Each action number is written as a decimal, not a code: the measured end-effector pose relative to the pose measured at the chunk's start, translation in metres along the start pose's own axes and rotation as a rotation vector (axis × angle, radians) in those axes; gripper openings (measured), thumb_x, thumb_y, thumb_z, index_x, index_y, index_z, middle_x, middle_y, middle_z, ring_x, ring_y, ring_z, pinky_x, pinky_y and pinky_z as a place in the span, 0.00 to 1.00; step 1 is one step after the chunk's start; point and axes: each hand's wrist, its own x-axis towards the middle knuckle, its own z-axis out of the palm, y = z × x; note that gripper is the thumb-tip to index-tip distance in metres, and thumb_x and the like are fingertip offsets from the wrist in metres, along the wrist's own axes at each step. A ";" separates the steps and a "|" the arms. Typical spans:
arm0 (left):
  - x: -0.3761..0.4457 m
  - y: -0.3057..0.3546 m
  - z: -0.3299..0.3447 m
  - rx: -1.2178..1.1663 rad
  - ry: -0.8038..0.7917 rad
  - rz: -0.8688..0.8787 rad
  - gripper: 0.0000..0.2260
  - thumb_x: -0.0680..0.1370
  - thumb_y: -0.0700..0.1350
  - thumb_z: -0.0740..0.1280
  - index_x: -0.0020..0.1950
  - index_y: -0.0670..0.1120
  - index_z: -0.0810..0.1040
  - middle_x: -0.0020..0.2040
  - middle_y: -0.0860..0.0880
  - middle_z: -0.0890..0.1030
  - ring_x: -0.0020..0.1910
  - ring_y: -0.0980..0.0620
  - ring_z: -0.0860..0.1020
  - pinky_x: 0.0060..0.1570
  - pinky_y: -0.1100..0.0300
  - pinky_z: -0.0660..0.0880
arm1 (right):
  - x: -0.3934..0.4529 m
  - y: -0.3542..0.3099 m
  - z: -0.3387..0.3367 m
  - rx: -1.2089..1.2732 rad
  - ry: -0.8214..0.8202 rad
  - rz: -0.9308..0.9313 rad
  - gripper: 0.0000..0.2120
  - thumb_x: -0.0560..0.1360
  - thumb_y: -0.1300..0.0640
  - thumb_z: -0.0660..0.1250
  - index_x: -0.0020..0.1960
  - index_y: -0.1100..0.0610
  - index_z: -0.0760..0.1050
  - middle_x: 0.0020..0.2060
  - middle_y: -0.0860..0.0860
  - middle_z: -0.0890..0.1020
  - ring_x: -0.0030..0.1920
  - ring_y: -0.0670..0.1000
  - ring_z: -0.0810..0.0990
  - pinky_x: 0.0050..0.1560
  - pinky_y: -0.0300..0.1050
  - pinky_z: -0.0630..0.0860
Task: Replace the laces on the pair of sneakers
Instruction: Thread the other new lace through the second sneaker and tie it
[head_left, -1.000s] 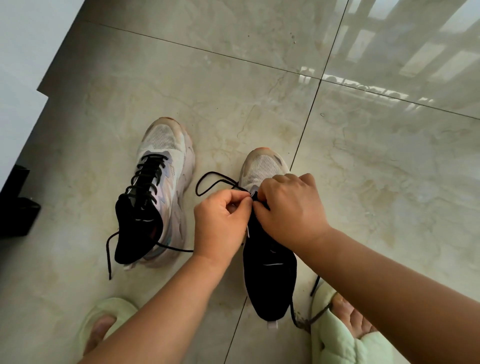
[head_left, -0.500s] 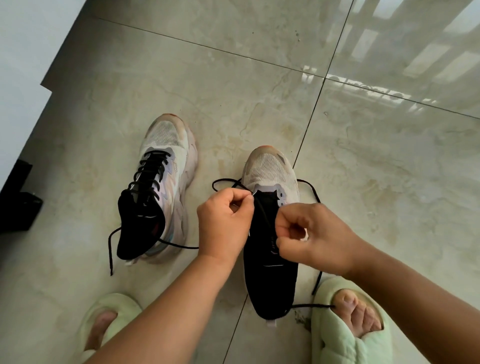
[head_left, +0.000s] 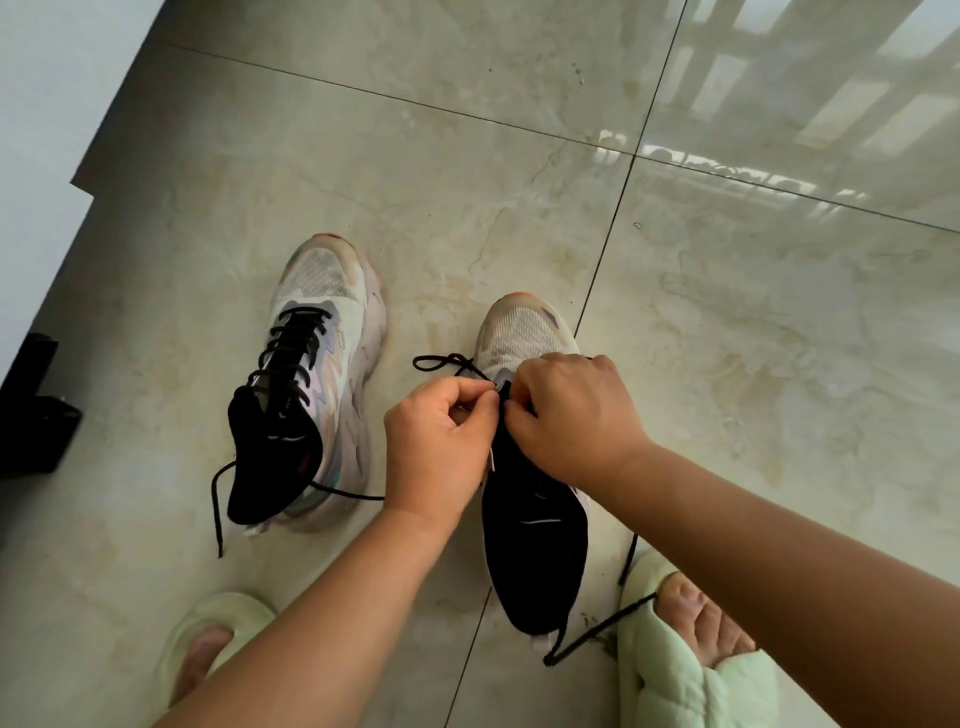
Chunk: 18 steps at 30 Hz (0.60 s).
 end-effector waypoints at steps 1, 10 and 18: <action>-0.001 0.000 0.000 0.016 0.012 0.010 0.06 0.72 0.38 0.70 0.41 0.49 0.82 0.33 0.54 0.79 0.29 0.61 0.74 0.35 0.68 0.71 | -0.001 0.001 -0.002 0.099 -0.012 0.009 0.08 0.72 0.54 0.61 0.38 0.56 0.75 0.36 0.50 0.79 0.40 0.53 0.75 0.45 0.46 0.68; -0.002 0.001 0.001 0.128 0.102 0.064 0.04 0.71 0.37 0.71 0.38 0.45 0.83 0.31 0.57 0.77 0.30 0.62 0.74 0.34 0.77 0.66 | -0.048 0.009 -0.021 0.712 -0.080 -0.118 0.06 0.63 0.63 0.66 0.29 0.56 0.72 0.26 0.47 0.73 0.28 0.44 0.69 0.30 0.37 0.67; -0.001 0.004 0.001 0.068 0.045 0.037 0.02 0.72 0.39 0.71 0.42 0.45 0.83 0.33 0.56 0.79 0.31 0.65 0.75 0.34 0.77 0.67 | -0.011 0.006 -0.016 0.392 -0.072 0.208 0.13 0.70 0.44 0.66 0.38 0.54 0.77 0.31 0.47 0.78 0.37 0.48 0.77 0.40 0.44 0.73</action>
